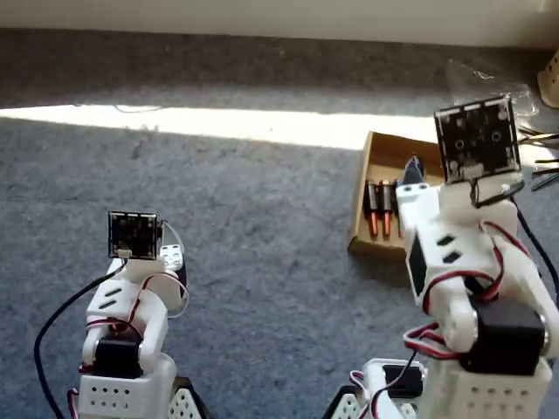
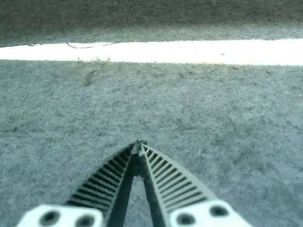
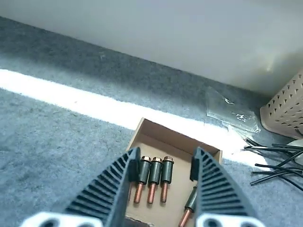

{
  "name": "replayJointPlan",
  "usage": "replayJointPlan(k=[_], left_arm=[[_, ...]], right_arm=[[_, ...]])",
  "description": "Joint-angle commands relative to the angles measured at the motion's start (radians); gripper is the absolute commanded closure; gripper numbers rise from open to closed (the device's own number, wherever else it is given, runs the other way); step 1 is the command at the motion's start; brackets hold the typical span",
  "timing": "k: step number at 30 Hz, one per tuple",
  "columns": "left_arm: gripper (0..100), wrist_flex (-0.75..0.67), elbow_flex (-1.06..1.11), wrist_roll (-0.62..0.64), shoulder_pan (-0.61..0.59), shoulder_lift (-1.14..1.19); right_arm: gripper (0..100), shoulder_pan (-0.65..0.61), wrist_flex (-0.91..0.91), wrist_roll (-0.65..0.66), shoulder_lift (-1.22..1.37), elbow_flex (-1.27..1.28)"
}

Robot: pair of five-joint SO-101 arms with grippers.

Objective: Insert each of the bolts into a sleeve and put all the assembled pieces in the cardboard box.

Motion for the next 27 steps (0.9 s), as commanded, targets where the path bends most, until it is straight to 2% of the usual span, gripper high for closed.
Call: replayJointPlan(k=[1,13,27], left_arm=[[99,-0.006,-0.041,-0.006,0.018,-0.01],[99,-0.006,-0.041,-0.006,0.018,-0.01],[99,-0.012,-0.002,-0.006,0.018,-0.01]], right_arm=[[84.2,-0.007,-0.019,0.002,-0.116,0.082],[84.2,-0.004,-0.231,0.006,-0.515,0.588],[84.2,-0.004,-0.3,0.008,-0.863,0.969]])
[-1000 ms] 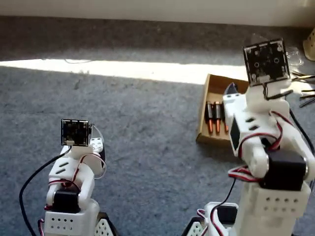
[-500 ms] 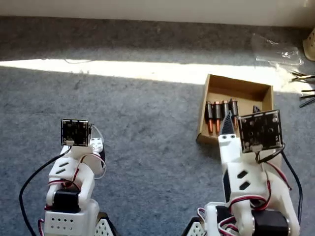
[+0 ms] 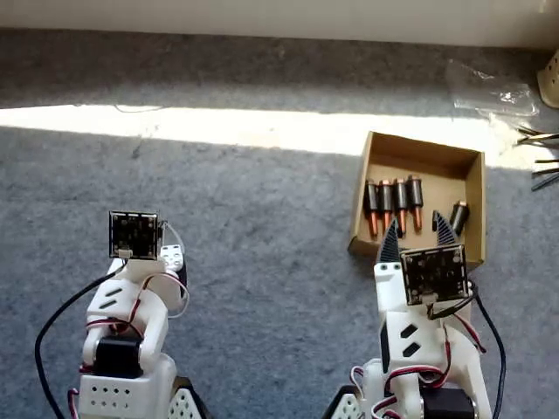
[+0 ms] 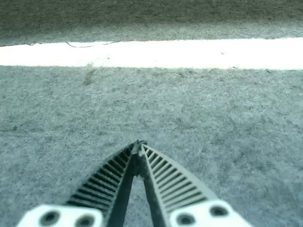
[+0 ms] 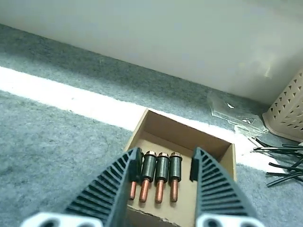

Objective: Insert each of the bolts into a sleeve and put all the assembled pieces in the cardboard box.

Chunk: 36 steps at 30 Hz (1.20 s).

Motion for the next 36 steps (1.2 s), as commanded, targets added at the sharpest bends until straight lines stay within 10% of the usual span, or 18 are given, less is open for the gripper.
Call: replayJointPlan(k=[1,36], left_arm=[[99,-0.012,-0.007,-0.006,0.016,-0.01],[99,0.069,0.07,-0.006,0.016,-0.01]], right_arm=[[84.2,-0.004,-0.033,0.008,-0.05,0.053],[84.2,-0.005,-0.104,0.003,-0.047,0.676]])
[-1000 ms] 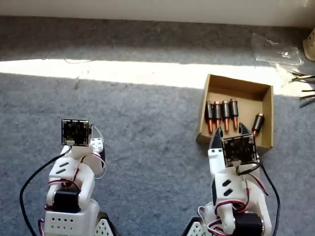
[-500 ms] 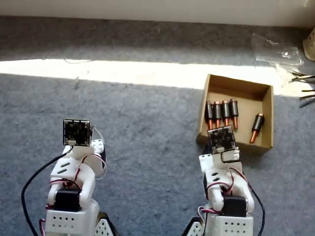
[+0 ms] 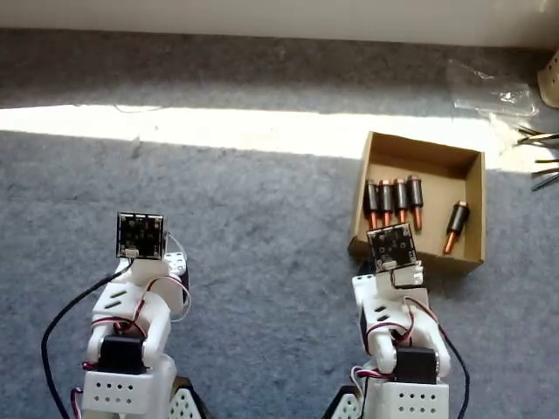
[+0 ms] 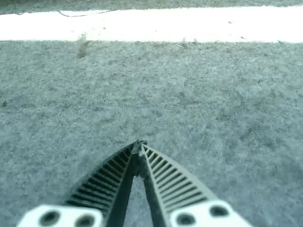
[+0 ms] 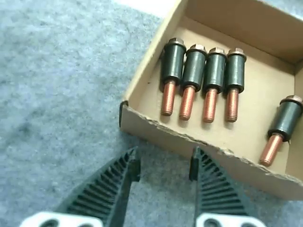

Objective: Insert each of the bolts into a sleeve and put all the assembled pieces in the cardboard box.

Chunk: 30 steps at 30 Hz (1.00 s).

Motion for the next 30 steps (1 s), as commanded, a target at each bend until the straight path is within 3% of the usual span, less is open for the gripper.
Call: replayJointPlan(k=[1,12,24,30], left_arm=[[99,0.054,-0.004,-0.006,0.016,-0.01],[99,0.164,0.024,-0.003,0.016,-0.01],[99,0.445,0.025,-0.008,0.016,-0.01],[99,0.445,0.025,-0.008,0.016,-0.01]], right_arm=[[84.2,-0.005,0.028,0.003,-0.007,0.113],[84.2,-0.007,0.143,0.008,-0.007,0.113],[84.2,-0.008,0.206,0.008,-0.004,0.113],[84.2,-0.008,0.282,0.009,-0.007,0.113]])
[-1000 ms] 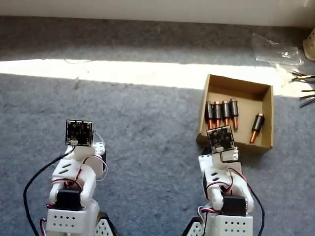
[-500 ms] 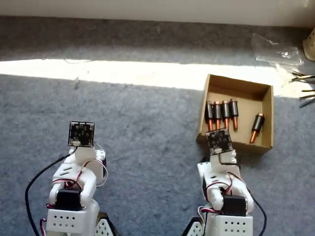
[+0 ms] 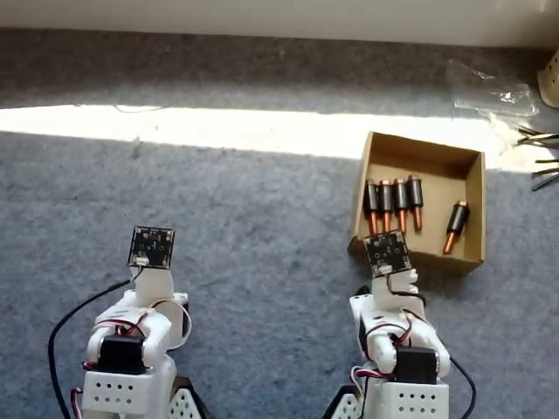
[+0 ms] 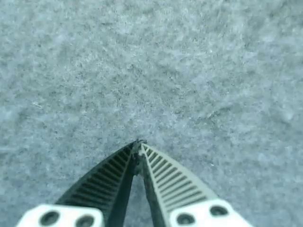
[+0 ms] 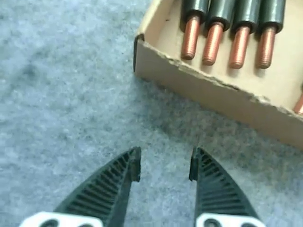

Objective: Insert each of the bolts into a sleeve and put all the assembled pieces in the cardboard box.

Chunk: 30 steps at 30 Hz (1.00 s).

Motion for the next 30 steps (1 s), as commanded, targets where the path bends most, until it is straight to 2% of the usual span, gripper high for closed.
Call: replayJointPlan(k=[1,10,12,15,17,30], left_arm=[[99,0.006,0.022,-0.009,0.016,-0.01],[99,0.006,0.022,-0.009,0.016,-0.01],[99,0.006,0.022,-0.009,0.016,-0.01],[99,0.006,0.022,-0.009,0.016,-0.01],[99,0.006,0.022,-0.009,0.016,-0.01],[99,0.006,0.022,-0.008,-0.03,-0.01]], right_arm=[[84.2,-0.007,0.056,0.009,-0.007,0.113],[84.2,-0.004,0.053,0.0,-0.007,0.113],[84.3,-0.004,0.05,-0.075,-0.007,0.113],[84.3,-0.002,0.045,-0.264,-0.007,0.113],[84.3,-0.005,0.045,-0.328,-0.007,0.113],[84.3,-0.004,0.045,-0.341,-0.007,0.113]])
